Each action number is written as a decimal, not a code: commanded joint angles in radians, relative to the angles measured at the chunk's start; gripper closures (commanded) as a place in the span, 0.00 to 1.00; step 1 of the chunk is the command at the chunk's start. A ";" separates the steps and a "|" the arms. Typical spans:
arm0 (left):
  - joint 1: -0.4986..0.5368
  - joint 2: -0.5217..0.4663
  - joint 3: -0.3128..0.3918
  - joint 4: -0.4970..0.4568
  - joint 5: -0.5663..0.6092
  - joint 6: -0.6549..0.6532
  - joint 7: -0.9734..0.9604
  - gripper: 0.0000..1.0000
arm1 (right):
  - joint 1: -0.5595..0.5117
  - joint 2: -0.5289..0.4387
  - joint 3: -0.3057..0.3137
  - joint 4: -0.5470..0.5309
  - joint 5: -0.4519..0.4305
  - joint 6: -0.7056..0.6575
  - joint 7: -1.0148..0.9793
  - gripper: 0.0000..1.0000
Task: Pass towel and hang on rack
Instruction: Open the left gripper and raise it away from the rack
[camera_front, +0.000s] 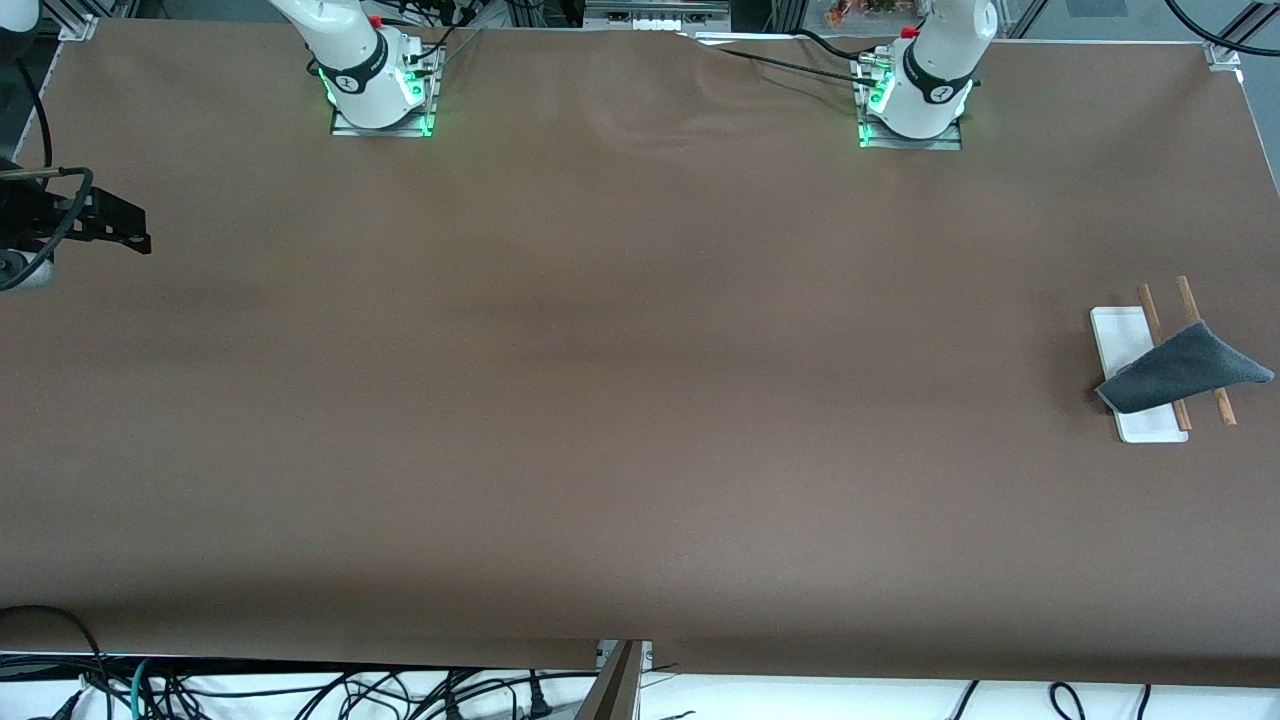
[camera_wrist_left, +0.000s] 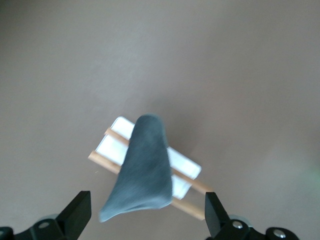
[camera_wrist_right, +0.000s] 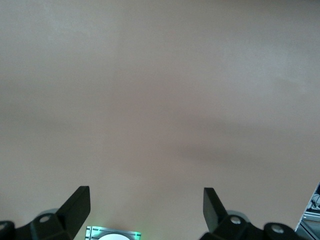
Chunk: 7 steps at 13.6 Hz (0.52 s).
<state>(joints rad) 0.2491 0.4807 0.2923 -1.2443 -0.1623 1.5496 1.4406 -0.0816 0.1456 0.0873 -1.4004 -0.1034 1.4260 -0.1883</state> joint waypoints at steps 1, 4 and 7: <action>-0.078 -0.013 0.002 0.074 0.053 -0.121 -0.206 0.00 | -0.010 -0.009 0.009 -0.009 0.016 0.005 0.006 0.00; -0.190 -0.057 -0.002 0.083 0.055 -0.186 -0.508 0.00 | -0.012 -0.009 0.008 -0.009 0.017 0.005 0.006 0.00; -0.270 -0.193 -0.030 -0.062 0.076 -0.148 -0.783 0.00 | -0.012 -0.009 0.008 -0.009 0.017 0.005 0.006 0.00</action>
<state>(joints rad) 0.0036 0.4028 0.2816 -1.1823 -0.1307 1.3814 0.7898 -0.0819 0.1456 0.0872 -1.4004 -0.1031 1.4260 -0.1883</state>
